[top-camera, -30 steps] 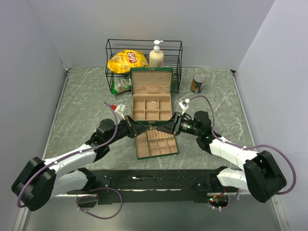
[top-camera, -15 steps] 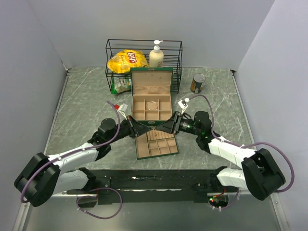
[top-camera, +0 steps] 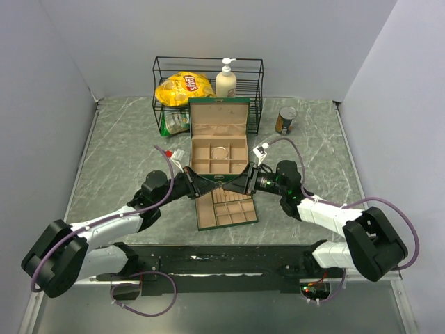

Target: Organize the mixed jewelry

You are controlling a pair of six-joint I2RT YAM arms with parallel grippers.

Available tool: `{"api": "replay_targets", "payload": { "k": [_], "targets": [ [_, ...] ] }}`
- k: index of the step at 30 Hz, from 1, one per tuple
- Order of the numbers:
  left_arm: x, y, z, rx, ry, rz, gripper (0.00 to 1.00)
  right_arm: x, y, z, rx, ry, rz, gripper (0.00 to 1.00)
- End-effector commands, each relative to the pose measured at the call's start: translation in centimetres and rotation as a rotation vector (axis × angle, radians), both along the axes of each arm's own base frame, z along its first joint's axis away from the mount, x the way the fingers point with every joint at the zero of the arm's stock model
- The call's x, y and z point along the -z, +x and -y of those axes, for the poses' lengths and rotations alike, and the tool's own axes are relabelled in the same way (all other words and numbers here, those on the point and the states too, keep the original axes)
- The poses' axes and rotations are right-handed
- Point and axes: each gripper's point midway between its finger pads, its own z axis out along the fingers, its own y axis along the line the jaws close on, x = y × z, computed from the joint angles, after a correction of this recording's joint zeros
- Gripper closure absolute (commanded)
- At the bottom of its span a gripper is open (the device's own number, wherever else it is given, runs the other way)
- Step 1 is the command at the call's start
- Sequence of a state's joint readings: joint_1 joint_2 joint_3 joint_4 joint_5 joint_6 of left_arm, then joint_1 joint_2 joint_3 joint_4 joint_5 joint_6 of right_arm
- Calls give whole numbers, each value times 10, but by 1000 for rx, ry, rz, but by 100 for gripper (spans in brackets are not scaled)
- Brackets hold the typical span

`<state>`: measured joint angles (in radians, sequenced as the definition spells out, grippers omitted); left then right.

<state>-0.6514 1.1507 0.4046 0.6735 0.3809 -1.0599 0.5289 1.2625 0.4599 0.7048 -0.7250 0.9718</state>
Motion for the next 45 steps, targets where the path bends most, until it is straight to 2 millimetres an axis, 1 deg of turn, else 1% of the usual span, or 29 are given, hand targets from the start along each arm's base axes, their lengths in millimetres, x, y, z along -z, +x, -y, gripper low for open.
{"api": "replay_targets", "payload": {
  "k": [1, 7, 12, 14, 18, 25, 34, 45],
  "targets": [
    [-26, 4, 5, 15, -53, 62, 99, -30, 6, -8, -24, 55, 106, 59],
    [-27, 4, 6, 17, -56, 63, 99, -32, 7, -9, -24, 57, 112, 62],
    [-27, 5, 6, 15, -56, 61, 99, -30, 9, -11, -29, 57, 101, 64],
    [-27, 6, 7, 15, -54, 58, 99, -30, 9, -12, -30, 60, 100, 66],
    [-25, 6, 7, 17, -53, 54, 99, -29, 8, -13, -35, 59, 99, 67],
    [-21, 5, 7, 18, -52, 44, 99, -33, 9, -13, -30, 70, 117, 69],
    [-22, 6, 7, 15, -53, 45, 99, -35, 10, -14, -29, 72, 121, 74],
    [-14, 6, 9, 22, -53, 21, 99, -42, 10, -12, -12, 87, 155, 80]
  ]
}}
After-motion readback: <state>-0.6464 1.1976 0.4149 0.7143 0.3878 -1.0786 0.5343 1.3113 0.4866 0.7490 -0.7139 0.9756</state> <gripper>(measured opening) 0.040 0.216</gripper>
